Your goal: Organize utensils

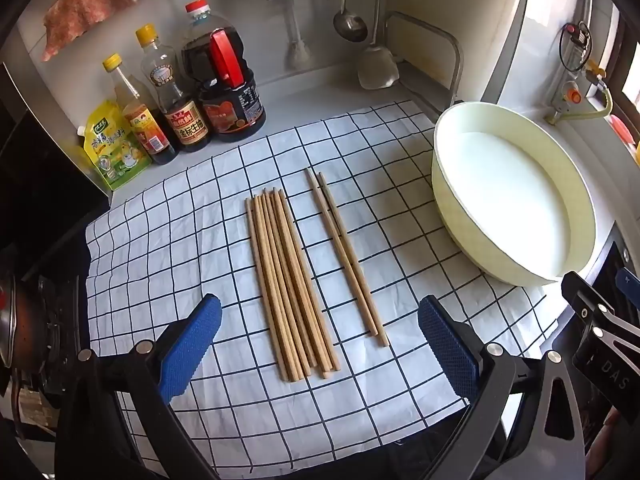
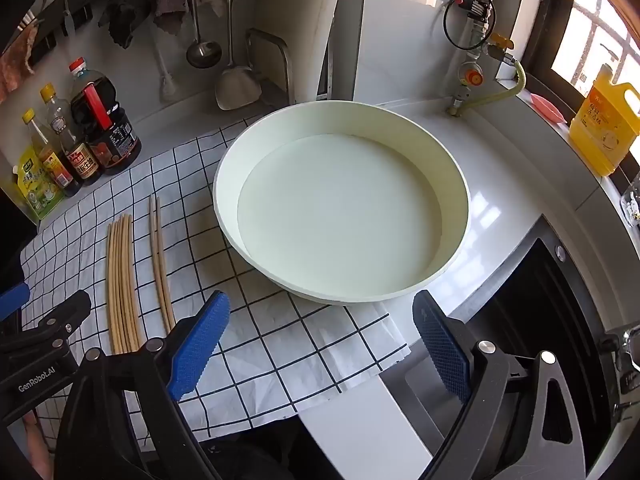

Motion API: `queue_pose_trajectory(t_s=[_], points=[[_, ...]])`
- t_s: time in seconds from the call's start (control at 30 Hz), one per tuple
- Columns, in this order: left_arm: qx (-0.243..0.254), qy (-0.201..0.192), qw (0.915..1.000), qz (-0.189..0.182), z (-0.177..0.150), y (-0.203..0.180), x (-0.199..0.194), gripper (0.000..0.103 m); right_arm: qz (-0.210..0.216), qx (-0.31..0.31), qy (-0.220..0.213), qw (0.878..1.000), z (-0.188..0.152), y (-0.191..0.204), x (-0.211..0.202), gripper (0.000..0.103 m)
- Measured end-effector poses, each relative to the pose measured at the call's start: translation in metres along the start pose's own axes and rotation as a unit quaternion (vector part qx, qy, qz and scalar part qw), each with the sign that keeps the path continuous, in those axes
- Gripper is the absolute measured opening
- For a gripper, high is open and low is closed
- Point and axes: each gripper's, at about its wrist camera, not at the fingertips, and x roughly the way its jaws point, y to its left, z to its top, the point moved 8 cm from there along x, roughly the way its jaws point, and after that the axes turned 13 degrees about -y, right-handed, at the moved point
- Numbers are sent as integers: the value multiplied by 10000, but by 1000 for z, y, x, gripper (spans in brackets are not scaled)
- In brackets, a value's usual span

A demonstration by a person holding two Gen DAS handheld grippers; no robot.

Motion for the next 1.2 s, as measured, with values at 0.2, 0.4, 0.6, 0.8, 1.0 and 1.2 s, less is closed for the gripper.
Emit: queue_pose_trajectory(t_s=[0.2,0.4,0.6,0.8,1.0,1.2], points=[[-6,15,10000,0,0,0,0,97,8,17,-12,10000,0,0,-1,88],[2,21,10000,-11,1,0,1,97,16,13,-15,10000,0,0,0,88],[-4,-1,10000,2,1,0,-1,97,24,24,-1,10000,0,1,-1,88],[-7,2,10000,-10,1,0,-1,97,34,26,-14,10000,0,1,0,88],[-17,12,10000,-14,0,1,-1,97,34,33,-2,10000,0,2,1,88],[-12,9,10000,-13,0,0,-1,97,40,26,6,10000,0,3,2,88]])
